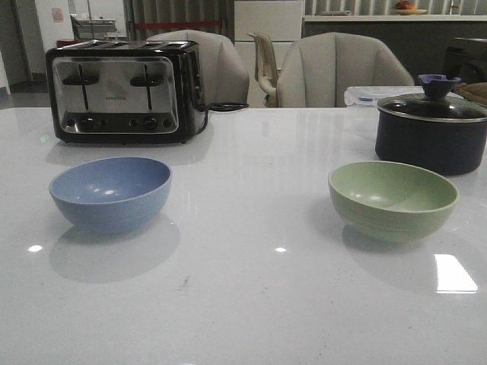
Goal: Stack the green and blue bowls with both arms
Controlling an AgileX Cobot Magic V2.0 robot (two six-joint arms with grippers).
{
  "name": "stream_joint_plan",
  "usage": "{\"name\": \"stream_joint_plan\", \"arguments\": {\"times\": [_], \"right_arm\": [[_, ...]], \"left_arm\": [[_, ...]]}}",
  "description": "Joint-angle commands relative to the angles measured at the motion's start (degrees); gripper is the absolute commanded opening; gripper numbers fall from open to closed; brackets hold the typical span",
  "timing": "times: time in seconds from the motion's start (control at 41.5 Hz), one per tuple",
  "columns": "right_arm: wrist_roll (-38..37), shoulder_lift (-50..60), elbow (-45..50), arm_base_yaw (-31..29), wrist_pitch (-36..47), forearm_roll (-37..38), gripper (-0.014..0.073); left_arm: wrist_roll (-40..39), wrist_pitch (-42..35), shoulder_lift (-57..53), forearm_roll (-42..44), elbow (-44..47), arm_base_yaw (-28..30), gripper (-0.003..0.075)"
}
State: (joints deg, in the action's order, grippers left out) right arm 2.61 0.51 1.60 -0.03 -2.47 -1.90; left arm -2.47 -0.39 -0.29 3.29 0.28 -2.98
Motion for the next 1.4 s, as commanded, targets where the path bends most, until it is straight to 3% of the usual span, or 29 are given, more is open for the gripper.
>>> {"name": "stream_joint_plan", "arguments": {"times": [0.0, 0.313, 0.458, 0.65, 0.915, 1.276, 1.373], "right_arm": [[0.3, 1.3, -0.1, -0.5, 5.3, 0.1, 0.0034], [0.3, 1.3, -1.3, -0.5, 7.4, 0.1, 0.0034], [0.3, 1.3, -8.4, -0.5, 1.7, 0.1, 0.0034], [0.3, -1.3, -22.2, -0.5, -6.9, 0.3, 0.0034], [0.3, -14.2, -39.2, -0.5, -20.0, 0.5, 0.0034], [0.3, -28.5, -39.3, -0.5, -29.7, 0.5, 0.0034], [0.3, -31.5, -38.6, -0.5, -30.7, 0.5, 0.0034]], "left_arm": [[-0.4, -5.2, -1.2, -0.4, 1.1, 0.0, 0.0102], [-0.5, -7.3, -1.2, -2.0, -0.1, 0.0, 0.0102], [-0.5, -5.8, -1.0, -2.5, -7.9, 0.0, 0.0102], [-0.5, 5.6, 3.2, -2.5, -23.2, 0.0, 0.0102], [-0.5, 24.2, 17.2, -3.3, -43.1, 0.0, 0.0102], [-0.5, 38.9, 27.8, -4.0, -45.6, 0.0, 0.0102], [-0.5, 39.2, 30.0, -3.9, -44.9, 0.0, 0.0102]]}}
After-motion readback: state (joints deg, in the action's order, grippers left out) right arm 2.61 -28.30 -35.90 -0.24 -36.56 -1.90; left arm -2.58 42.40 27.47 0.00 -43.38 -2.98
